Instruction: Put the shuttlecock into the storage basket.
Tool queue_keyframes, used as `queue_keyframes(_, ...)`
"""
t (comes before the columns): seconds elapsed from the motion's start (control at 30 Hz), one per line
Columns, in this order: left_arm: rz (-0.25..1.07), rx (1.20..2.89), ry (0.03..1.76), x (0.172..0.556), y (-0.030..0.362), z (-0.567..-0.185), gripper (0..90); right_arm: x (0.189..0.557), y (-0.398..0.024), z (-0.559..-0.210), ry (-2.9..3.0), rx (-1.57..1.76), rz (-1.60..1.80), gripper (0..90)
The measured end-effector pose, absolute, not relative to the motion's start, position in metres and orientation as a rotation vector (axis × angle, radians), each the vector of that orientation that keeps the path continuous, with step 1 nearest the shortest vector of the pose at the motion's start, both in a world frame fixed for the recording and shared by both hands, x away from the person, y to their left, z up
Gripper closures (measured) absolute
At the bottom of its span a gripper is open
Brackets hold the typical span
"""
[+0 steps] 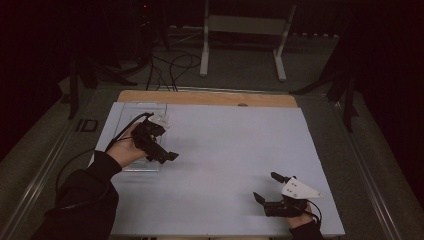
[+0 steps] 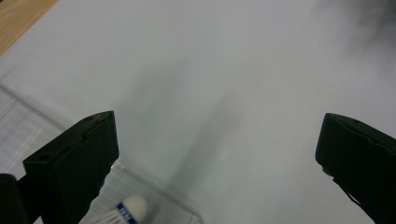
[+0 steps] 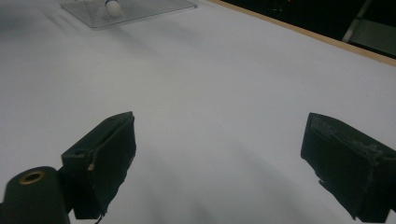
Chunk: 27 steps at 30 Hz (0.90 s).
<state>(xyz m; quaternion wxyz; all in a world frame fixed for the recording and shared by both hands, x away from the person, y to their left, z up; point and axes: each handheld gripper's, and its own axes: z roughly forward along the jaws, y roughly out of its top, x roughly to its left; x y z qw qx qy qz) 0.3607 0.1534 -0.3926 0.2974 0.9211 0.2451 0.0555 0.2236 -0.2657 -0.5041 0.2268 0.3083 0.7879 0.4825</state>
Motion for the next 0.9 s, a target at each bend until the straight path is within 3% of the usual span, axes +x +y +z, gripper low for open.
queue_keyframes(0.9, 0.093, 2.461, 0.512, 0.344, 0.108, -0.399, 0.3, 0.222, -0.266, -0.502, 2.167, 0.842, 1.330, 10.3)
